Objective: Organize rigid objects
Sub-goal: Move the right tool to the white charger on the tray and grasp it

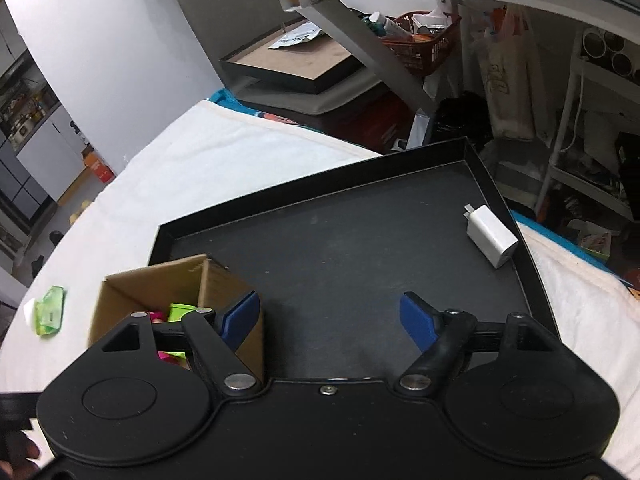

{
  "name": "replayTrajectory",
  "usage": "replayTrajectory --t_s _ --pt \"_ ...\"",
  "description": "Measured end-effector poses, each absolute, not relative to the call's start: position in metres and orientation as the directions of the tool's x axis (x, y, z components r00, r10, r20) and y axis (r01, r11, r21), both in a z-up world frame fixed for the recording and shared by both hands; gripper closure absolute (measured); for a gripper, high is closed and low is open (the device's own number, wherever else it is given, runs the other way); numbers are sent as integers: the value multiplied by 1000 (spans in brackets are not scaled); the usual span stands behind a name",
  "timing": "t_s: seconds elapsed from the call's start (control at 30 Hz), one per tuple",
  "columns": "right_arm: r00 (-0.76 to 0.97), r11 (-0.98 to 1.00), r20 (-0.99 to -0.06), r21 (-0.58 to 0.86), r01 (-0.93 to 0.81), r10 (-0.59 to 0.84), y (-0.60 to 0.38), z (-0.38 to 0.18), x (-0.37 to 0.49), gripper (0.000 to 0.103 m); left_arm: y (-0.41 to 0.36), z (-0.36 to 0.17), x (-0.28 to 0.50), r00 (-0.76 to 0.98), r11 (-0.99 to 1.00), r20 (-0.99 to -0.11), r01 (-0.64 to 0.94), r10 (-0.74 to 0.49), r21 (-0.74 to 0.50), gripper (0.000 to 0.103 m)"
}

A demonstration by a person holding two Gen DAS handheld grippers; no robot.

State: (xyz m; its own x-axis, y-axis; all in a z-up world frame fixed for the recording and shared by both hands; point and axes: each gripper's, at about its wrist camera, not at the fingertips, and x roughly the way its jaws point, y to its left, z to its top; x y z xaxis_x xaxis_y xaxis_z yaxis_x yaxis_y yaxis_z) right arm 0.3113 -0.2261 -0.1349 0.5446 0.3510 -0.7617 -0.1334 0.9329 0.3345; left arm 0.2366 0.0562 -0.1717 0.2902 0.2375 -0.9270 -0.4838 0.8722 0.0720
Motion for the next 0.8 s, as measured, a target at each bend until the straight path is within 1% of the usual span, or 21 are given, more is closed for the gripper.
replayTrajectory --t_s 0.03,0.1,0.17,0.33,0.43,0.5,0.57,0.67,0.8 --pt "552 936 -761 327 -128 341 -228 -137 312 26 56 -172 238 288 871 -926 -485 243 78 63" --pt "572 949 -764 299 -97 299 -231 -143 316 21 55 -174 241 279 869 -925 -486 257 95 63" --pt "600 965 -762 251 -71 242 -232 -147 317 21 54 -176 244 272 867 -925 -486 265 106 63" --pt "643 990 -753 108 -87 138 -229 -155 329 22 50 -180 251 254 860 -921 -490 296 142 63" --pt "657 995 -749 29 -93 83 -227 -162 339 25 47 -183 254 242 857 -919 -489 312 163 63" --pt "657 996 -751 1 -89 60 -228 -167 347 28 44 -184 257 235 855 -916 -485 326 180 63" --pt "660 996 -750 -22 -87 41 -229 -171 355 28 42 -184 259 233 854 -911 -482 340 196 63" --pt "645 995 -764 -39 -90 29 -232 -180 366 32 38 -183 264 229 855 -909 -474 349 209 63" --pt "631 995 -776 -49 -83 14 -235 -189 374 33 32 -184 270 222 854 -902 -463 371 237 63"
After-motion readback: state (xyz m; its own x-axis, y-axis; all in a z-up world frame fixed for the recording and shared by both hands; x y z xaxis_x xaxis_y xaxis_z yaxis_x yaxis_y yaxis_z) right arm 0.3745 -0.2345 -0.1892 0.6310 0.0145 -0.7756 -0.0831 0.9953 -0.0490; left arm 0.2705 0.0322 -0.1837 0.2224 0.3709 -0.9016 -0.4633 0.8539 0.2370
